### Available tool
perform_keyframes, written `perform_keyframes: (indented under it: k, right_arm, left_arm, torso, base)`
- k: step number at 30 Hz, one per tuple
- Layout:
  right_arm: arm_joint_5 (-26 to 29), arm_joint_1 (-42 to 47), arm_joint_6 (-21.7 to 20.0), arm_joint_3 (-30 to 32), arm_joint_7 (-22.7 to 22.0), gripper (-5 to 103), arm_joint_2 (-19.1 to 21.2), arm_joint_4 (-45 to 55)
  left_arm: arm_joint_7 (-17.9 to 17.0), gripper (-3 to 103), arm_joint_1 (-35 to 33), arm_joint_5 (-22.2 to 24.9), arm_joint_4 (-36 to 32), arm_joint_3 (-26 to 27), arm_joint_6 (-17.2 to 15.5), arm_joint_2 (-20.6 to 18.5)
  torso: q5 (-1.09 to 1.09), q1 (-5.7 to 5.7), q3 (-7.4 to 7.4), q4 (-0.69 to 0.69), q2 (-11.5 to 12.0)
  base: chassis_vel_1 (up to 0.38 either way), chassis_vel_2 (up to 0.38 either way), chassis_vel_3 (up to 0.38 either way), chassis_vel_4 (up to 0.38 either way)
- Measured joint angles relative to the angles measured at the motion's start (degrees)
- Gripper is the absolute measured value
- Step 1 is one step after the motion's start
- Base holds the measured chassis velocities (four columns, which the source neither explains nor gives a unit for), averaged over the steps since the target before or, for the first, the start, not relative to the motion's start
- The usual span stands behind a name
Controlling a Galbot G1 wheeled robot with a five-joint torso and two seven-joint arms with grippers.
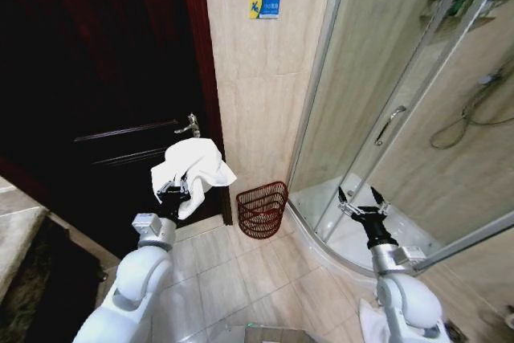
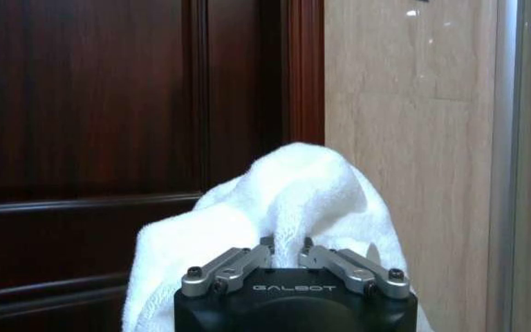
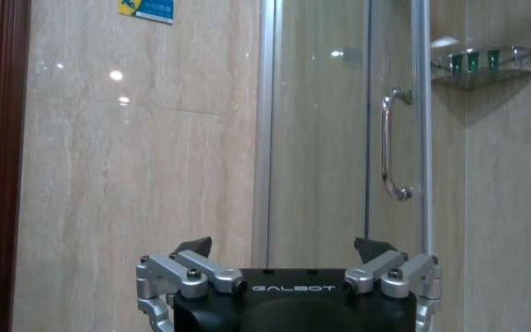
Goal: Discard the used towel into the hamper.
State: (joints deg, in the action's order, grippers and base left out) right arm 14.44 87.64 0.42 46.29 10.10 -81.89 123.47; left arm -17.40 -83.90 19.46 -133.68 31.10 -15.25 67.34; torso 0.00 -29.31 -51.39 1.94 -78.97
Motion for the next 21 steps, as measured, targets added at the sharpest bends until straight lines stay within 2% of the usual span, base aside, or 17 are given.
perform_keyframes:
  k: [21]
  right_arm:
    - [0.0,0.2,0.0,0.2,0.1,100,-0.1,0.3]
  left_arm:
    - [0.0,5,-0.1,-0.2,0.0,0.1,0.1,-0.1]
  torso:
    - [0.00,3.19,3.76,0.00,6.9]
  base:
    - [0.000,0.000,0.000,0.000]
